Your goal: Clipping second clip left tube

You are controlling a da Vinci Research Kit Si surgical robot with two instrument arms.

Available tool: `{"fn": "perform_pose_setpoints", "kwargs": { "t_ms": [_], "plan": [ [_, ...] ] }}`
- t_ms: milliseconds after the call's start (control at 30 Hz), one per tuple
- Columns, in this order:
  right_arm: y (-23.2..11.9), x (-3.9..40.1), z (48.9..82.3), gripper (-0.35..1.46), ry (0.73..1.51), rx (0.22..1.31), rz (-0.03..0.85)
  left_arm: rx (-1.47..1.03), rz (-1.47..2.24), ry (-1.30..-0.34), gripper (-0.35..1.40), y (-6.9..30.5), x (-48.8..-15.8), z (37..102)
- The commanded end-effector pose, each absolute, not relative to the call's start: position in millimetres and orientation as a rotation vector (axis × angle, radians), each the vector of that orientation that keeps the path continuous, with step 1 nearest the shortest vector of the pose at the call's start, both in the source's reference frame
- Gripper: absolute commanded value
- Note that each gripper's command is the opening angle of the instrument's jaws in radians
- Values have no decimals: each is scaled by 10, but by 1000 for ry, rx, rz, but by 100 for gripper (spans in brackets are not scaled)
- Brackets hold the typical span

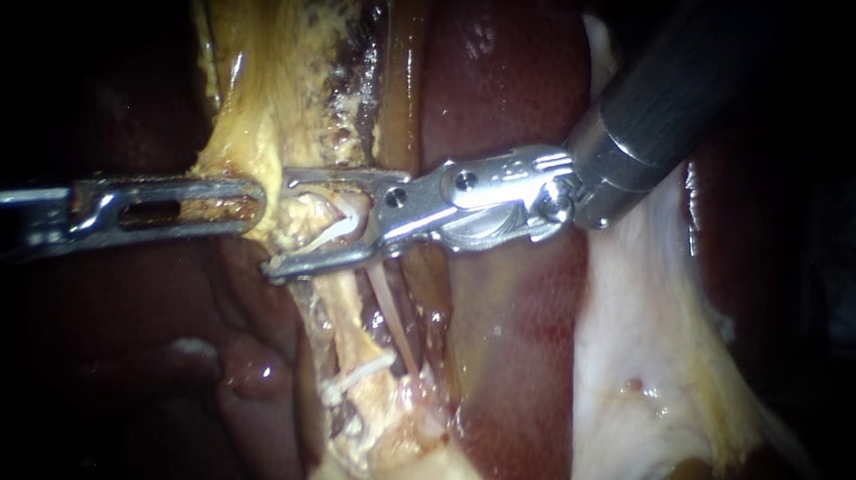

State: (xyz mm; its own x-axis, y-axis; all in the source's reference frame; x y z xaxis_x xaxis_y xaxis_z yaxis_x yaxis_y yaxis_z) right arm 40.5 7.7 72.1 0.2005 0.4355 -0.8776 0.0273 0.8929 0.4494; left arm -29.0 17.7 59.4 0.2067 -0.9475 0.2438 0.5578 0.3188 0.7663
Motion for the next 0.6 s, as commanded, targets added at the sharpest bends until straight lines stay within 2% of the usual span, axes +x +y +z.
{"fn": "perform_pose_setpoints", "kwargs": {
  "t_ms": [33, 600],
  "plan": [
    [77, 405, 720, 58, 1349, 409, 296, 597, -1138, -793, -35, 177, -290, 594],
    [76, 402, 720, 58, 1349, 410, 295, 602, -1137, -792, -35, 180, -286, 592]
  ]
}}
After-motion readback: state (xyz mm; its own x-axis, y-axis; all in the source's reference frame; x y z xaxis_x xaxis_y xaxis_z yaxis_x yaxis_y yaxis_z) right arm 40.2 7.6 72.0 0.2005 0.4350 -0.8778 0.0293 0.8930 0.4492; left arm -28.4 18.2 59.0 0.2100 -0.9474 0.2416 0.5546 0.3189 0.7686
